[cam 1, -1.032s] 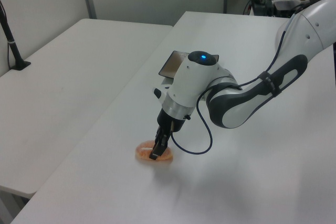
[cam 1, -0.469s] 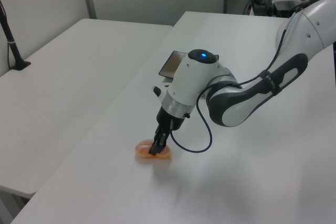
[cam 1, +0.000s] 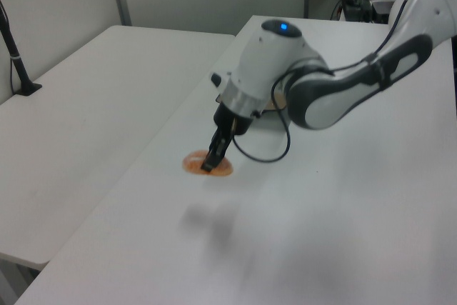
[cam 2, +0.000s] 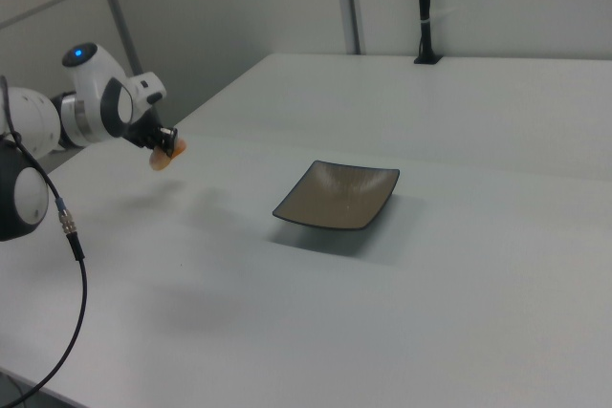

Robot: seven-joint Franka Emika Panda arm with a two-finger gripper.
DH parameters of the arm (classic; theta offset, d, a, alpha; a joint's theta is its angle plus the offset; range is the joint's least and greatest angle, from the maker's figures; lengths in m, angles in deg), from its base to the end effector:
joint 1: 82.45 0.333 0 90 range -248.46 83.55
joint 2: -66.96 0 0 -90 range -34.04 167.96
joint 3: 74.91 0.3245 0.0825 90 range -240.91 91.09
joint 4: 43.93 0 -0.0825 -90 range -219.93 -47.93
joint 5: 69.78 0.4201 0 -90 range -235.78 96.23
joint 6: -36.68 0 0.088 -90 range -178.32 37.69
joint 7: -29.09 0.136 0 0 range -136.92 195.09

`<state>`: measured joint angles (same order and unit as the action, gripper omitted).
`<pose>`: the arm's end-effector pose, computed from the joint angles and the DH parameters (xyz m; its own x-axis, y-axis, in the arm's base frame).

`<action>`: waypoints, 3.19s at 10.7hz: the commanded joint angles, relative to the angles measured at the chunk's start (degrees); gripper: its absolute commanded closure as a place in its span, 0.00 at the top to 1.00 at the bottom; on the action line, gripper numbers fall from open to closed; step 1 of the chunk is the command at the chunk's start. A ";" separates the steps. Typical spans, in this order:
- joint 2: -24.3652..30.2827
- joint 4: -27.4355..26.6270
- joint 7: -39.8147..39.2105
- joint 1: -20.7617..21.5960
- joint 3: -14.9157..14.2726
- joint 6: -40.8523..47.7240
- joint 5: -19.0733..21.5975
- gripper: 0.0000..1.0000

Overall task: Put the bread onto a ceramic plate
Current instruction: 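Lift the gripped bread roll up off the table, then carry the bread roll over to the dark square plate, then lower the bread roll onto the plate and open the gripper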

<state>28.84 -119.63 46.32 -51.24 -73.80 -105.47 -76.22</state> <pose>0.6999 0.4365 0.3654 0.8365 0.2701 0.4768 0.3340 -0.9411 -0.0529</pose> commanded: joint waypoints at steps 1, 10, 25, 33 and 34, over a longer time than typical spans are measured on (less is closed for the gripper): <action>13.12 -8.40 0.70 -2.64 -0.05 8.44 0.46 0.14; 32.04 -14.30 -33.36 -16.07 0.73 32.88 12.59 0.14; 14.67 -13.60 -45.80 -31.92 1.27 4.10 14.97 0.15; 5.17 -13.77 -45.62 -32.36 1.09 -7.09 16.11 0.20; 4.46 -13.68 -45.62 -32.27 1.09 -7.26 16.11 0.21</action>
<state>34.36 -133.17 1.08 -83.65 -72.78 -111.30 -61.42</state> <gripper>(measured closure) 0.789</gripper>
